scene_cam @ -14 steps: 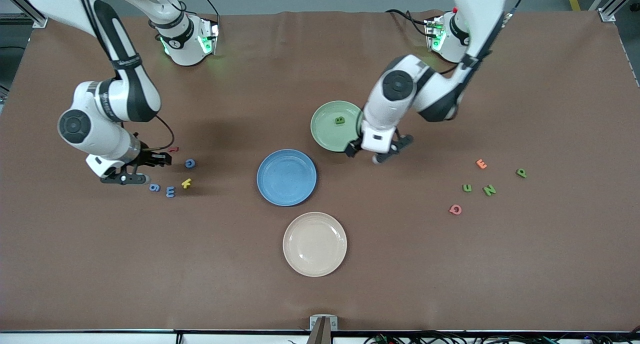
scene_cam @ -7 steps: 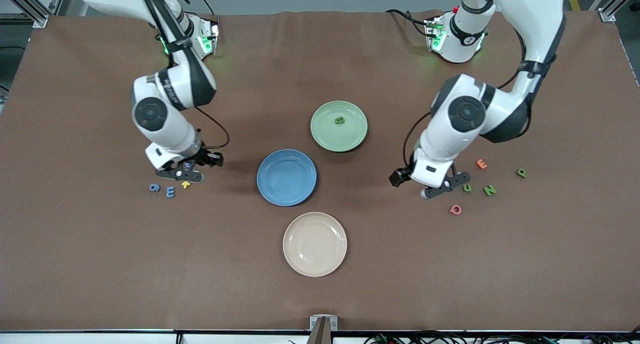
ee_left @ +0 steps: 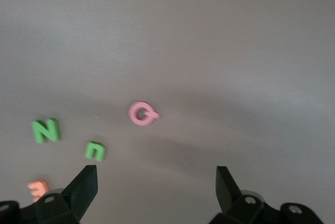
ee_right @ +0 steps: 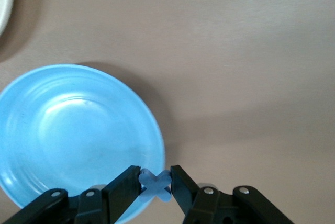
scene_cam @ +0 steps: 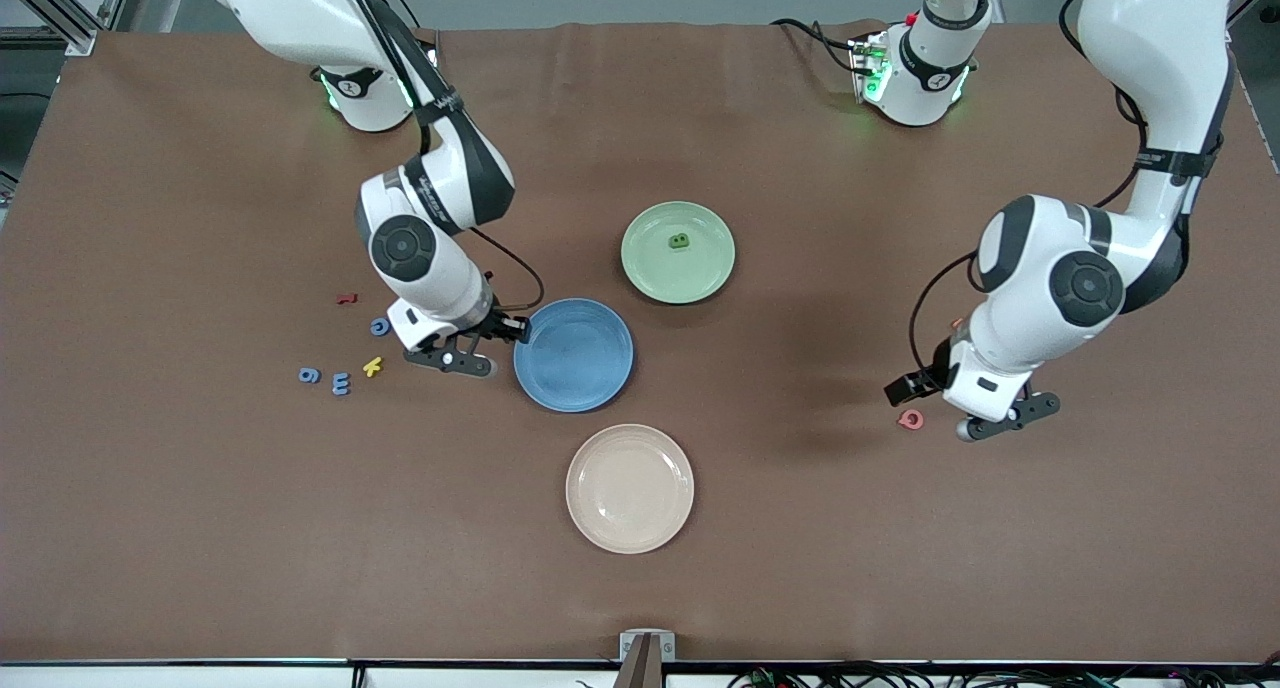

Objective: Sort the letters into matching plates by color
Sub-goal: 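Drop the blue x on the blue plate while the left gripper returns, then grasp the green u with the left gripper while the right gripper reaches c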

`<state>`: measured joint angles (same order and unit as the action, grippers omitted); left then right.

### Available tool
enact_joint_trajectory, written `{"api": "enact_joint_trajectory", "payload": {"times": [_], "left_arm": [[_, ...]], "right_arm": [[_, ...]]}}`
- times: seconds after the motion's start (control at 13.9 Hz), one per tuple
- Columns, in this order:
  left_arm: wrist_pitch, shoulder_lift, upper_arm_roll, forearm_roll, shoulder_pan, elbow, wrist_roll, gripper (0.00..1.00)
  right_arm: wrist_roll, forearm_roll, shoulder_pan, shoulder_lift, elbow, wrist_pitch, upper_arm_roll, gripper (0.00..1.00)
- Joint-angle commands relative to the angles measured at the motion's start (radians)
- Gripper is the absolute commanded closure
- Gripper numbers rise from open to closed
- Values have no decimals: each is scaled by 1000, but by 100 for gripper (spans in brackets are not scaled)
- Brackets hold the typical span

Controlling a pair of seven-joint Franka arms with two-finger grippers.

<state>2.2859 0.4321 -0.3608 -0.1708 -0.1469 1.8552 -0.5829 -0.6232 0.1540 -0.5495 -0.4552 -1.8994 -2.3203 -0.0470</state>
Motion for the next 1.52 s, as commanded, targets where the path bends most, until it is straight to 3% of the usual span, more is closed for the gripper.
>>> {"api": "enact_joint_trajectory", "payload": {"times": [0.0, 0.36, 0.43, 0.72, 0.87, 0.94, 1.01, 1.23, 1.44], "left_arm": [[4, 65, -7, -87, -15, -22, -14, 1], [72, 117, -6, -133, -78, 2, 11, 3], [72, 113, -7, -157, -83, 15, 24, 8], [121, 88, -15, -246, -86, 103, 96, 42], [168, 67, -17, -248, -91, 159, 132, 43], [190, 63, -17, -251, -91, 177, 133, 43], [228, 60, -17, -253, -97, 205, 136, 43], [273, 47, -20, -253, -141, 245, 205, 46], [273, 42, -35, -253, -158, 254, 219, 47]], "right_arm": [[-73, 27, -64, -92, 112, 13, -11, 79], [-153, 27, -119, -194, 212, 4, -11, 79], [-153, 28, -122, -204, 221, 2, -11, 79], [-153, 25, -122, -212, 221, -7, -11, 78], [-153, 25, -136, -212, 220, 4, -11, 62], [-156, 27, -142, -211, 217, 7, -11, 42], [-170, 27, -145, -209, 217, 10, -11, 29], [-184, 25, -149, -192, 217, 50, -11, 25], [-121, 18, -95, -110, 215, 214, -22, 25]]}}
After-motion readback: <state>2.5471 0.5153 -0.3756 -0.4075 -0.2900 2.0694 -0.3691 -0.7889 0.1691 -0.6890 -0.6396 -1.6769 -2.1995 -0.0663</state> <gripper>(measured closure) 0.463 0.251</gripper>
